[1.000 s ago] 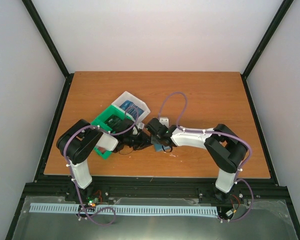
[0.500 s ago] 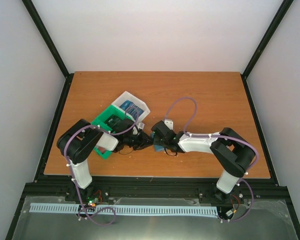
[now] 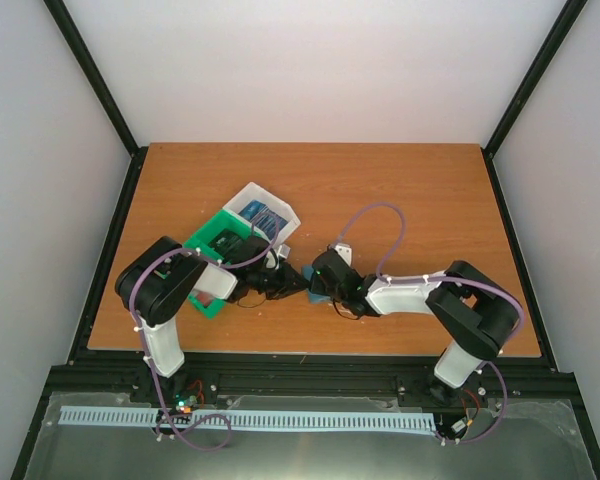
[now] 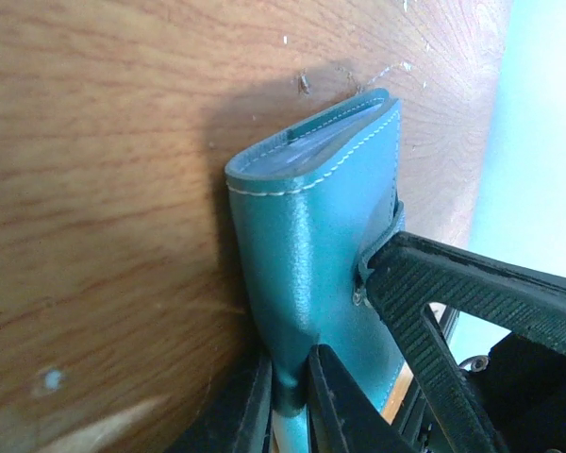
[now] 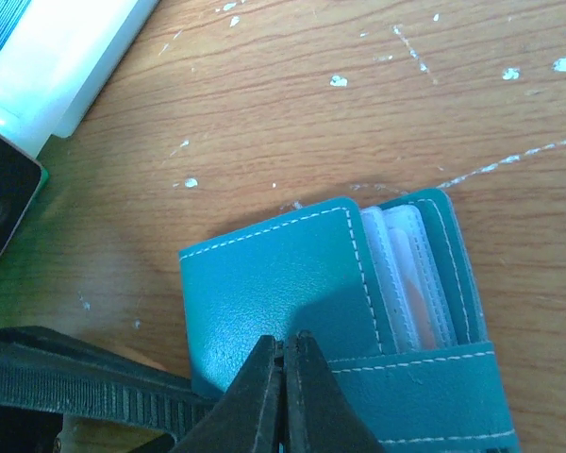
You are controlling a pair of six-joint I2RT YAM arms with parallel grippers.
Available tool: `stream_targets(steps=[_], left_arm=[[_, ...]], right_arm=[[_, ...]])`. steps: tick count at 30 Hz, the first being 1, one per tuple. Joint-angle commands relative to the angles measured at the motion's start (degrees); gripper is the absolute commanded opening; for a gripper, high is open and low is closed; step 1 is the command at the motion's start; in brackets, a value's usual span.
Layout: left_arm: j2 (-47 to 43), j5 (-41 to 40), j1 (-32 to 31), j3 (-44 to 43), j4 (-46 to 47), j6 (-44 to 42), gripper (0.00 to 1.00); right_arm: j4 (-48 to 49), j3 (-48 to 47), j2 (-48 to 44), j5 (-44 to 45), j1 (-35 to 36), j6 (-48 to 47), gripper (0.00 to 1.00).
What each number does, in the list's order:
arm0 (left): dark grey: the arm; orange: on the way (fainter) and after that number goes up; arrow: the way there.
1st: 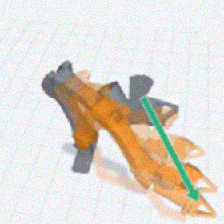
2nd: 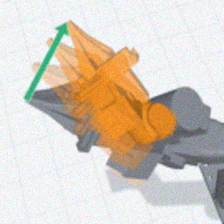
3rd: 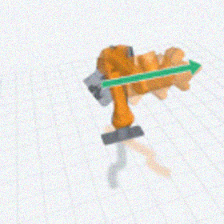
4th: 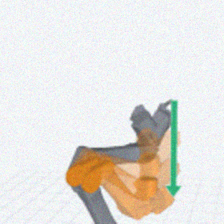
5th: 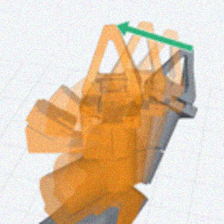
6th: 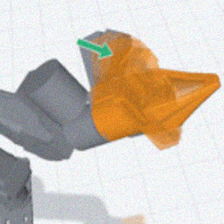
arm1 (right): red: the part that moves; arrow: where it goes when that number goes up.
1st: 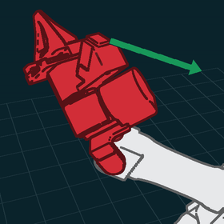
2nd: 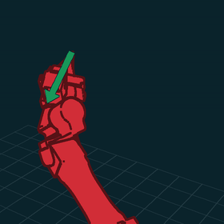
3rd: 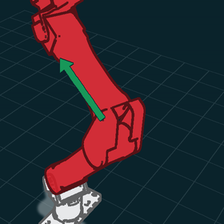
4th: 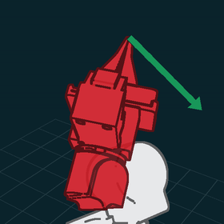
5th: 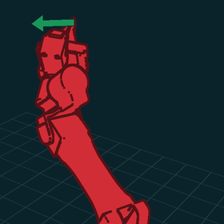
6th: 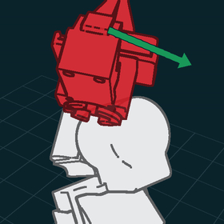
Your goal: Put the credit cards into the card holder
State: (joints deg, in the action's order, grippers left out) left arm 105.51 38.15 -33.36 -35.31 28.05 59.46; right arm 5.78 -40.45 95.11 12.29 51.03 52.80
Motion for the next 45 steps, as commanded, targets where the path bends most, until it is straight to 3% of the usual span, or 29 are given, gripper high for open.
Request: stream_targets(steps=[1,18,26,45], left_arm=[[4.8,-2.8,0.3,-1.7,-8.3,4.3,0.14],[3.7,-5.3,-1.8,-3.1,-13.1,0.4,0.19],[0.0,-7.0,-3.5,-2.9,-16.3,-1.5,0.20],[3.0,-8.5,-4.5,-4.9,-17.7,-0.3,0.14]], right_arm=[[-7.5,4.6,1.2,-16.2,2.7,-0.8,0.03],[-12.3,-0.1,-1.0,-14.8,1.4,-1.8,0.03],[-7.8,4.4,-1.4,-14.0,1.4,-2.4,0.03],[-0.7,13.4,1.0,-13.2,5.3,0.0,0.03]])
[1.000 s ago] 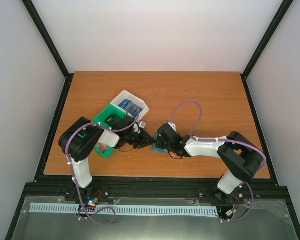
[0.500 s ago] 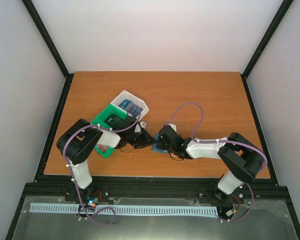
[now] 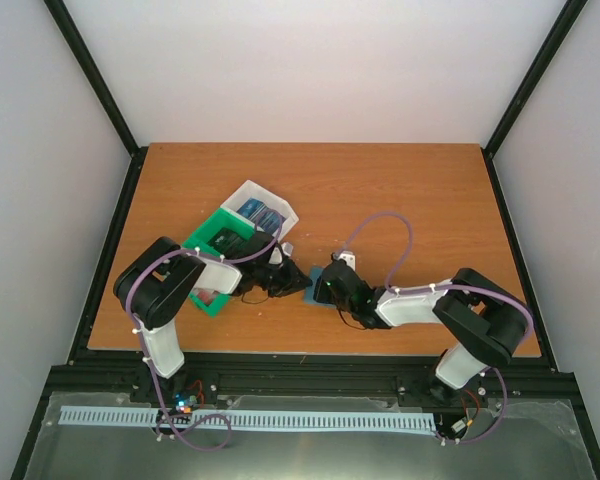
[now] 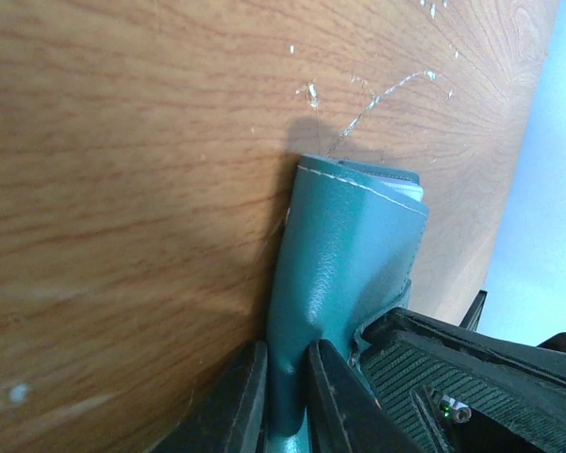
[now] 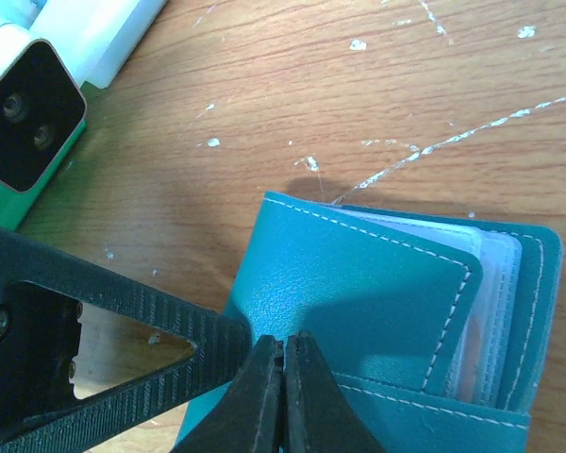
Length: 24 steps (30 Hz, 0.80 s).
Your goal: Put the credit cards into the card holder
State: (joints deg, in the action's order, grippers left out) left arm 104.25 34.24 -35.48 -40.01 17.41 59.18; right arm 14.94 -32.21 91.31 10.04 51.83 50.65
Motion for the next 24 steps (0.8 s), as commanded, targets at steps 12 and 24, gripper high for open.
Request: stream_targets(steps=[12,24], left_arm=[[4.4,-4.8,-2.4,-0.5,-7.4,0.4,0.14],[3.9,-4.9,-2.4,-1.0,-8.3,0.1,0.14]], right_arm=[[-12.5,3.7,9.7,-9.0,5.9,0.5,0.03],[-11.6,5.4,7.2,-8.9,6.0,0.3,0.03]])
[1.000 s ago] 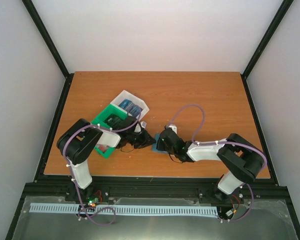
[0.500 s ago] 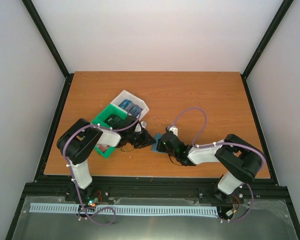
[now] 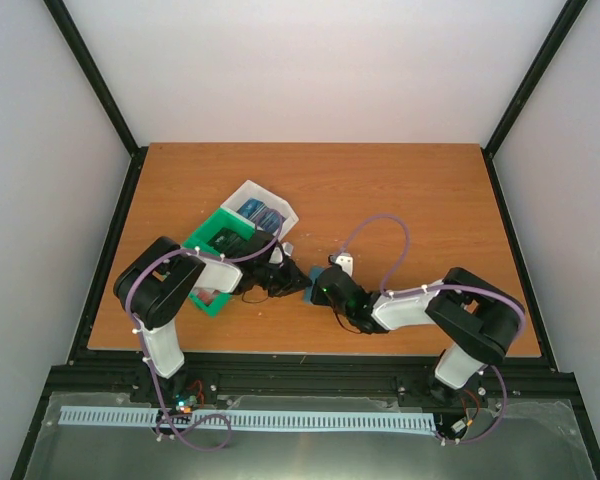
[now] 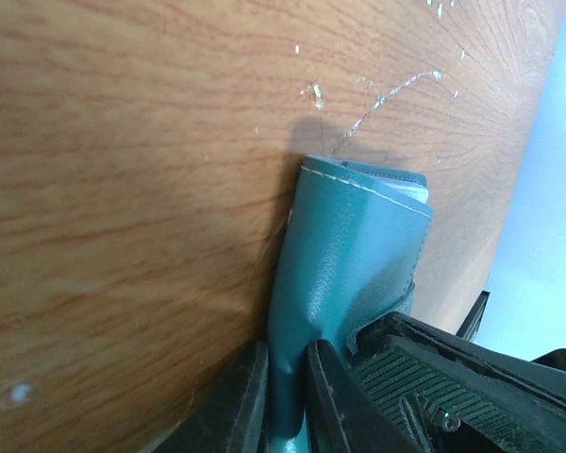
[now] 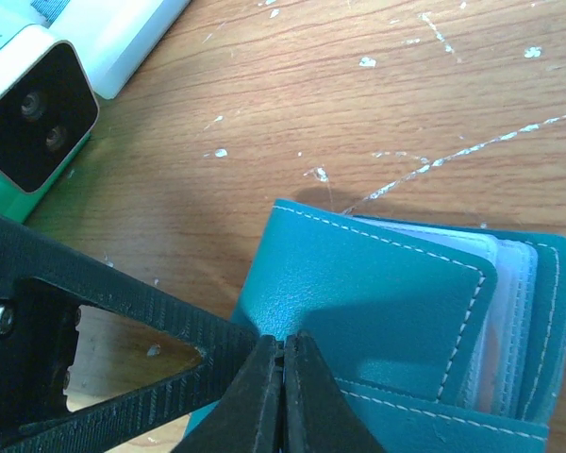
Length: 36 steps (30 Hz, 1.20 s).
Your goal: Put the credit cards into the card holder
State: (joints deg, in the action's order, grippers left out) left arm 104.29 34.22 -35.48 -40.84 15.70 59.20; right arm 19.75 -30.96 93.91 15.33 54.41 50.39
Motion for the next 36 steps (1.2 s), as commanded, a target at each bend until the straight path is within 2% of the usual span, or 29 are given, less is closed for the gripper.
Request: stream_targets(steps=[1,4,8,9,15,20,24,26,27,32,36], left_arm=[[3.7,-5.2,-2.4,-0.5,-7.3,-0.4,0.14],[1.9,-6.9,-2.4,-1.6,-10.0,-1.9,0.20],[-1.1,-8.4,-2.4,-4.0,-13.5,-4.1,0.32],[-1.9,-8.6,-2.4,-4.5,-14.3,-4.7,0.34],[-8.0,-10.6,-2.3,-7.1,-19.2,-7.5,0.49],[-16.7,-16.0,-2.4,-6.8,-23.9,-10.5,0.60],[-26.7,-22.7,-2.4,-7.9,-30.9,-15.3,0.75],[-31.8,-26.7,-2.4,-9.0,-34.2,-18.0,0.95],[-34.4,-28.7,-2.4,-9.4,-35.8,-19.3,0.99],[-46.2,-38.7,-2.1,-13.3,-42.9,-23.6,1.00],[-55.9,-43.6,-2.1,-16.4,-45.4,-27.7,1.00]], right_arm=[[-16.6,3.6,3.6,-14.6,2.8,0.2,0.03],[-21.9,-0.3,-1.4,-13.7,-0.2,-0.9,0.04],[-33.5,-8.0,-8.6,-8.7,-3.8,-3.0,0.19],[-36.1,-10.2,-10.3,-7.4,-4.4,-3.4,0.25],[-52.7,-17.2,-19.0,-0.8,-8.2,-3.4,0.41],[-63.1,-19.9,-27.1,3.4,-10.1,-2.4,0.53],[-69.6,-23.5,-32.7,6.1,-10.3,-3.9,0.67],[-71.5,-24.8,-36.1,6.9,-10.3,-5.7,0.76],[-72.6,-25.7,-37.6,7.7,-10.3,-6.3,0.79],[-78.1,-30.8,-44.6,12.0,-10.3,-9.0,0.99],[-81.6,-35.2,-49.6,14.3,-10.3,-10.6,1.00]])
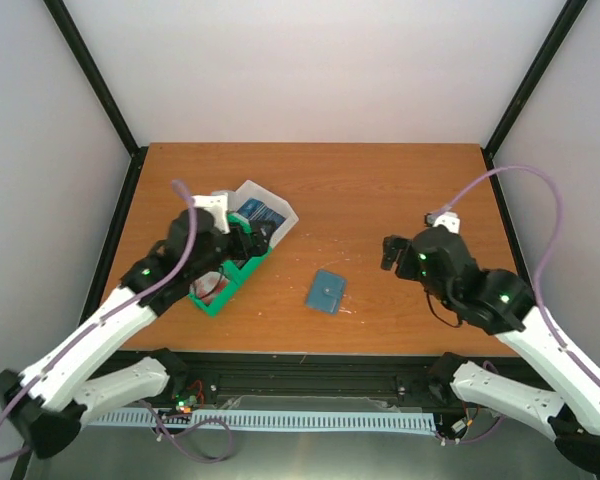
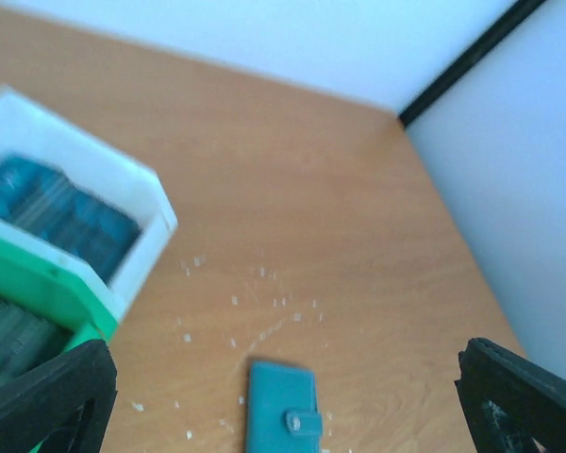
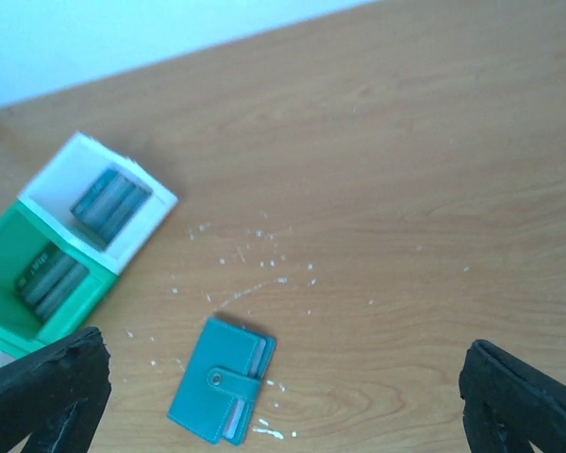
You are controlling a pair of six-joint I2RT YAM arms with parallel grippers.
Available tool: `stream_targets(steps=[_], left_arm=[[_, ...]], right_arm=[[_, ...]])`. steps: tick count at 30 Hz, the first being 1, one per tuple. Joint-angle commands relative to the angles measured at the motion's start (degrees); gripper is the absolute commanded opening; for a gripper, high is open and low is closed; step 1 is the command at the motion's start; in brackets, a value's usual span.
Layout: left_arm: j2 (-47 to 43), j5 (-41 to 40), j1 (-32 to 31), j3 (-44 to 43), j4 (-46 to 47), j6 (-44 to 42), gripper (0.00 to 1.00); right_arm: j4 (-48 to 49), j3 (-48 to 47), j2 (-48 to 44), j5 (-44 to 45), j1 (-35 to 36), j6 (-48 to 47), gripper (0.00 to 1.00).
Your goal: Put the credit cards into the card holder
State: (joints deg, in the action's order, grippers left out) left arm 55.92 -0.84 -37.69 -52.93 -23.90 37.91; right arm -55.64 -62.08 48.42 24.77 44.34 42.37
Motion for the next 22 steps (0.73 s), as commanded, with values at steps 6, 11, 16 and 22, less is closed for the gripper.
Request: stream_targets(steps=[6,11,16,22], left_arm=[[-20.2,-16.9,0.1,-7.7,-9.7,-10.2,1.00],[-27.0,-22.2,0.1,-9.6,-15.1,-9.4,1.00],[-29.2,-24.1,0.1,-11.2,-18.8,-8.2,1.00],[-29.3,-24.8,0.1,-11.4,-19.5,-8.0,1.00]], right_arm=[[-14.2,-10.1,-9.7,12.4,-0.3,0.0,1.00],[-16.5,-11.9,-14.6,16.5,-0.2,1.1,1.00],[-16.4,-11.8,-17.0,17.7,-0.2,1.4,1.00],[-15.5,-10.3,-17.0,17.3,-0.2,1.6,1.00]])
